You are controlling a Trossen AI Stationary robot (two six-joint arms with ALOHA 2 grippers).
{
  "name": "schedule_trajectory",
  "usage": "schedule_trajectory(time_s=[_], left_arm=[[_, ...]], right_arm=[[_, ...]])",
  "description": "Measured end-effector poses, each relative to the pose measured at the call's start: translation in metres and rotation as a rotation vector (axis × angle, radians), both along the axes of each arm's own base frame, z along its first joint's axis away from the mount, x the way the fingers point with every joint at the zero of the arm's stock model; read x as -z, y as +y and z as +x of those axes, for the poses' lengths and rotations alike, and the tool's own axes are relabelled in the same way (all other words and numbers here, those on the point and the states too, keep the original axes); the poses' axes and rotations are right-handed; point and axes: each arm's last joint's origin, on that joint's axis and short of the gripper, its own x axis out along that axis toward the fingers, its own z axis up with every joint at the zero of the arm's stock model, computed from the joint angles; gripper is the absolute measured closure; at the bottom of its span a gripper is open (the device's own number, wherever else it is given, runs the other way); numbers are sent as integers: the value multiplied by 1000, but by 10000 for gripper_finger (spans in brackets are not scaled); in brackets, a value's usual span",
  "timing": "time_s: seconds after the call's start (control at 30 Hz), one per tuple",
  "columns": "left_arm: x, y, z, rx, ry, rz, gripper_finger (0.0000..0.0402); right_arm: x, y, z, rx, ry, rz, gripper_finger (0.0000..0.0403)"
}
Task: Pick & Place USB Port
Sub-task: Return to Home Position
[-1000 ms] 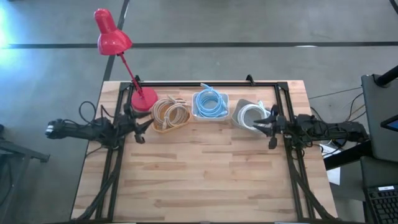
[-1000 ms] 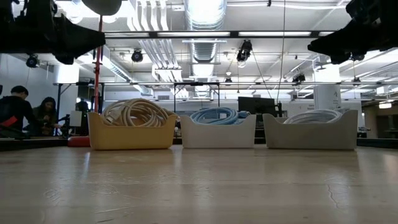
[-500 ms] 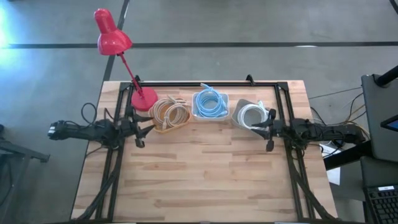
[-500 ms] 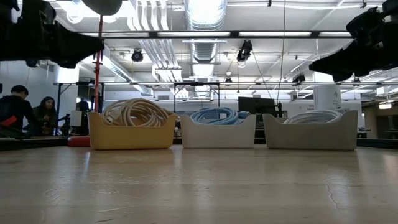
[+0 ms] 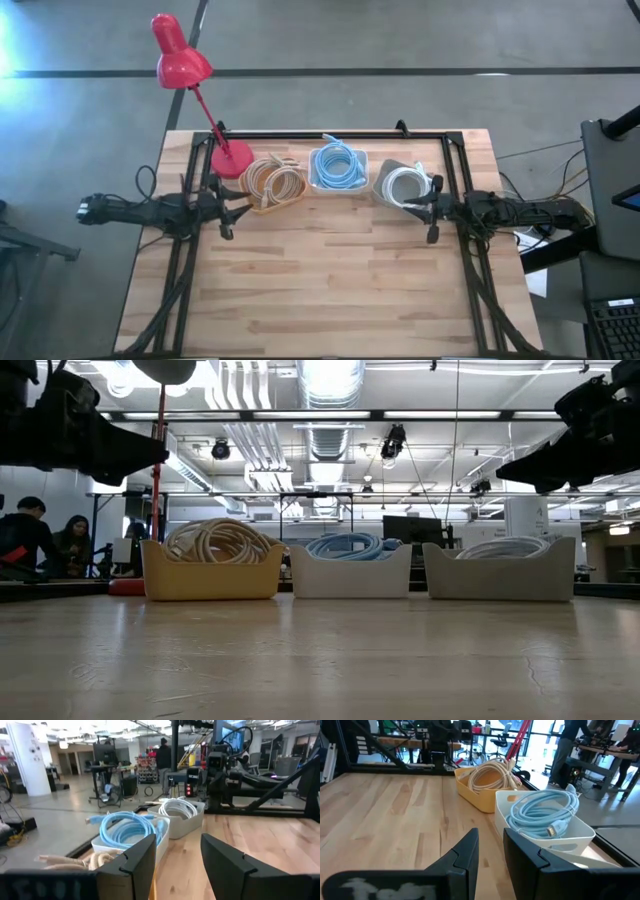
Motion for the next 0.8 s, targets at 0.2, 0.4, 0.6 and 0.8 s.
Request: schedule_trajectory(time_s=[0.2,0.4,0.6,0.8], left_arm=[[1,0,0,-1,2,-15,225],[1,0,0,-2,5,-13,225],[1,0,0,-2,6,-12,225],[1,0,0,-2,6,-12,225]], right_arm=[[0,0,0,0,-1,3,319],[0,0,0,3,-6,29,319],[0,0,0,9,-16,77,319],[0,0,0,9,-15,76,319]])
